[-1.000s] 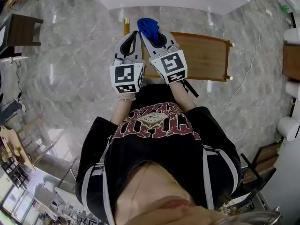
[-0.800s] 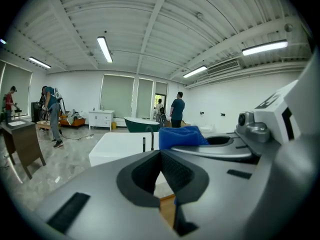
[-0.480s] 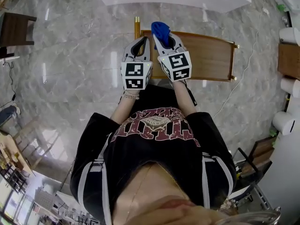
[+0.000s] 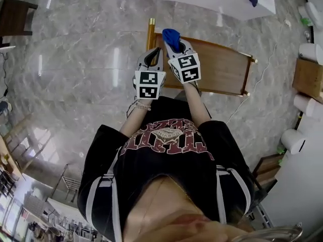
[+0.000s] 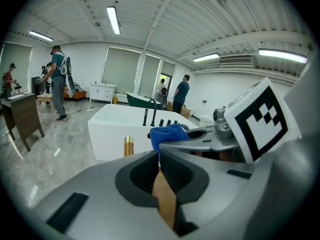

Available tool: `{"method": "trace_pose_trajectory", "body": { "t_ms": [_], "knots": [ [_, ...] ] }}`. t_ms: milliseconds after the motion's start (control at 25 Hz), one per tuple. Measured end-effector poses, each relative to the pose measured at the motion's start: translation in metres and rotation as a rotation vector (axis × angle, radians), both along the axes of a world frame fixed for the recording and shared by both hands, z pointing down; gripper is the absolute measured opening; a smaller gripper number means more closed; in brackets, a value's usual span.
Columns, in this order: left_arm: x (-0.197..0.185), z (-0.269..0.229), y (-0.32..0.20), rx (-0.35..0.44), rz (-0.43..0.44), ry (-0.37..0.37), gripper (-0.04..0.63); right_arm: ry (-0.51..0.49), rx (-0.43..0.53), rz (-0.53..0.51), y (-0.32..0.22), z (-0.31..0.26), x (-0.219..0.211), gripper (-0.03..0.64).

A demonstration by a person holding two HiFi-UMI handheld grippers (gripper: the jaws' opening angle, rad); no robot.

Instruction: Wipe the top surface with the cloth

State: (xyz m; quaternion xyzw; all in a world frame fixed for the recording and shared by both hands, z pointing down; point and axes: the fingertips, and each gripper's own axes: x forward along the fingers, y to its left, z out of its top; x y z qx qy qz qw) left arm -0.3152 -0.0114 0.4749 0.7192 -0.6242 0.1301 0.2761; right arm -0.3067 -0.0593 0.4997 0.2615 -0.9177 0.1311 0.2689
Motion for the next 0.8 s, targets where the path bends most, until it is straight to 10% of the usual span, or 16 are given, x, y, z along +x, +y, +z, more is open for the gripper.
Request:
{"method": "trace_pose_trajectory", "body": {
  "t_ms": [800],
  "knots": [
    [0.047, 0.126, 0.035, -0.253, -0.114, -0.018, 0.049, 0.110, -0.271, -0.185, -0.004, 0.158, -0.016, 0.055]
  ]
}}
